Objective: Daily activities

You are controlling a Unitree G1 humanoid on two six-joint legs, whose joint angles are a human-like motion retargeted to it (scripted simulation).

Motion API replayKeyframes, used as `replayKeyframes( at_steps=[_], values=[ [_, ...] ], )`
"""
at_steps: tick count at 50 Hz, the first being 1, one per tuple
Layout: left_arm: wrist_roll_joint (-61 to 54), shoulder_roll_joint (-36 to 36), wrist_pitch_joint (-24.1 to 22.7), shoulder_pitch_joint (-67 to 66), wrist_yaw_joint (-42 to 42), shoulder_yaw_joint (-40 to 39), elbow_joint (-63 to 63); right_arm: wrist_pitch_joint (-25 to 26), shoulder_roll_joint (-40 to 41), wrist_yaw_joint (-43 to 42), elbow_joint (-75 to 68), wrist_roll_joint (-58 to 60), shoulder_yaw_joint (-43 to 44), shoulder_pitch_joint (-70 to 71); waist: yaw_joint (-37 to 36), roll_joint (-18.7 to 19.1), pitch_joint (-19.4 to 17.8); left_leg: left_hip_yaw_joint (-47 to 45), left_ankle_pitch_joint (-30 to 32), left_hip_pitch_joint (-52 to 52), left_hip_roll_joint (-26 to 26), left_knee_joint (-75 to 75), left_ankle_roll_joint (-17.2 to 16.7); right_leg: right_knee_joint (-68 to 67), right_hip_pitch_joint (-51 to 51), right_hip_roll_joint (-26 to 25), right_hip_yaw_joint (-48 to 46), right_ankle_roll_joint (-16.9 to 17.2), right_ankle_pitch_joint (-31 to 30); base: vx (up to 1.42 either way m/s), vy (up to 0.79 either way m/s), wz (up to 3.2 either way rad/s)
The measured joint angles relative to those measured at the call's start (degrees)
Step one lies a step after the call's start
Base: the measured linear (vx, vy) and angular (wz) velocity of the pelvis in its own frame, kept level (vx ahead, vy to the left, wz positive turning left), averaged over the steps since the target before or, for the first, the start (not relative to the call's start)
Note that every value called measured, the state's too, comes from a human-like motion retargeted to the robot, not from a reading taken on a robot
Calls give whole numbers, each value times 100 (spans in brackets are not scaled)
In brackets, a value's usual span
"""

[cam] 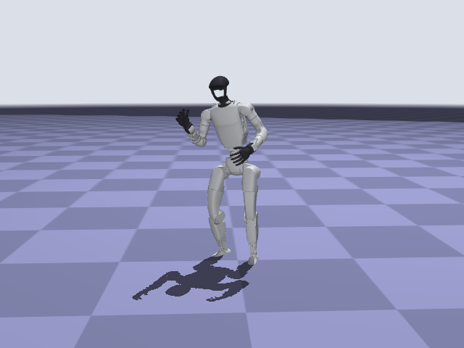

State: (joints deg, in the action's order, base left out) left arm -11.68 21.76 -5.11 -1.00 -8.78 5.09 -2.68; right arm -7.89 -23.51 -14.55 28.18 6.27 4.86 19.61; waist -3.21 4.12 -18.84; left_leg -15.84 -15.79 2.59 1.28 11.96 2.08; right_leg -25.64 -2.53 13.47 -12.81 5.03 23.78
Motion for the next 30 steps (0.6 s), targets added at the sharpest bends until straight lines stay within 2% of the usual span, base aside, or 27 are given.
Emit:
replayKeyframes(
  at_steps=[7, 16, 23, 30],
  values=[
    [-185, 151, -202, 710, 506, -158, 1034, 320, -100, 278, -1716, -331, -546, -752, -287, -79, 108, 214, -46, -5, 12, 56, -14, 36, 181, 38, -272, -19, 86, 5, -2, 30],
    [334, 75, -329, 1897, 1320, -66, 2099, 717, 8, 1363, -4511, -433, -1627, -636, -552, -238, 195, 383, -188, 81, -75, 251, -85, 242, 578, -57, -495, -89, 82, 1, 0, 17],
    [297, -106, -199, 1737, 1357, 113, 1883, 839, 221, 1841, -5244, -379, -2029, -545, -564, -297, 160, 370, -296, 156, -164, 359, -110, 413, 786, -163, -524, -107, 40, 0, 0, 0],
    [418, -134, -63, 1350, 1303, 244, 1310, 876, 217, 2126, -5232, -103, -2354, -374, -506, -364, 139, 270, -351, 184, -240, 447, -96, 456, 824, -225, -472, -103, -8, 0, 0, 0]
  ],
)
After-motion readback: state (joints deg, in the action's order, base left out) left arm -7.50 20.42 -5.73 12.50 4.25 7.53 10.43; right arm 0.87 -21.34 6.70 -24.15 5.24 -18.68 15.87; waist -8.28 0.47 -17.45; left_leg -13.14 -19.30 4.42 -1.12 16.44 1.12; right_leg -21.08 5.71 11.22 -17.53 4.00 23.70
